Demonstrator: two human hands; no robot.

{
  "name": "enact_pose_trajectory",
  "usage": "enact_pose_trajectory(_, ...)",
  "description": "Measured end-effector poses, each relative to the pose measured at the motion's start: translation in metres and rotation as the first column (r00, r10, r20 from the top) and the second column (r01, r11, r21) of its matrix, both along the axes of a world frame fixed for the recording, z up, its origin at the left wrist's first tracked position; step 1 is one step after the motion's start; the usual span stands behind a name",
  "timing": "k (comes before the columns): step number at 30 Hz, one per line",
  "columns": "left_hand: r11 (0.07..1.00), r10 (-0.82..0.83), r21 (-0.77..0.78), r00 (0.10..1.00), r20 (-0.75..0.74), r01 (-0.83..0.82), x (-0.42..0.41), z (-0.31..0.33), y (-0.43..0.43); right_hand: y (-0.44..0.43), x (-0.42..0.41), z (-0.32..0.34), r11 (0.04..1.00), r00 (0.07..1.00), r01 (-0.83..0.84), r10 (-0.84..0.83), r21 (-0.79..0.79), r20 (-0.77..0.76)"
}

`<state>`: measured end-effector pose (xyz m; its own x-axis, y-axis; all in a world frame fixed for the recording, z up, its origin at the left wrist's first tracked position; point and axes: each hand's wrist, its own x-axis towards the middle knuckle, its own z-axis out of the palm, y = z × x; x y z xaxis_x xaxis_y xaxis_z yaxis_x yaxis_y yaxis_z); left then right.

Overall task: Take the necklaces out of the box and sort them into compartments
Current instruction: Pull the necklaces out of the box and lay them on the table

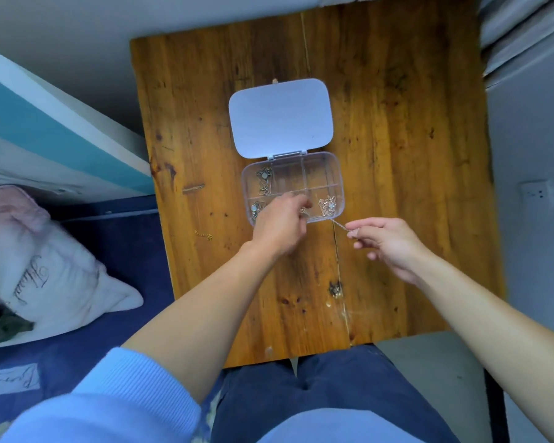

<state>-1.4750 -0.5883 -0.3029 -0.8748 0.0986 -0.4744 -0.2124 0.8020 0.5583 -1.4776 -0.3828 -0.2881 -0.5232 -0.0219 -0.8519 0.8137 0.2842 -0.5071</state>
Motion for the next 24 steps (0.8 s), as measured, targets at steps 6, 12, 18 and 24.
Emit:
enact_pose_trajectory(6,0.951,-0.282,-0.123,0.959,0.037,0.284,-0.007,-0.011,0.021,0.018,0.004,0.008,0.985,0.990,0.135,-0.130,-0.107,0.057)
enact_pose_trajectory(12,0.965,-0.248,-0.109,0.966,-0.067,0.240,-0.011,-0.009,0.016,0.026,0.008,0.009,0.979,0.985,0.165,-0.157,-0.121,0.071)
enact_pose_trajectory(18,0.991,-0.129,-0.002,0.984,-0.123,0.130,-0.003,0.009,-0.004,0.021,0.021,0.017,0.990,0.991,0.127,-0.125,-0.060,0.046)
enact_pose_trajectory(24,0.991,-0.131,-0.024,0.987,-0.088,0.130,0.011,0.024,-0.025,-0.005,0.034,0.022,0.997,0.995,0.069,-0.066,-0.038,0.076)
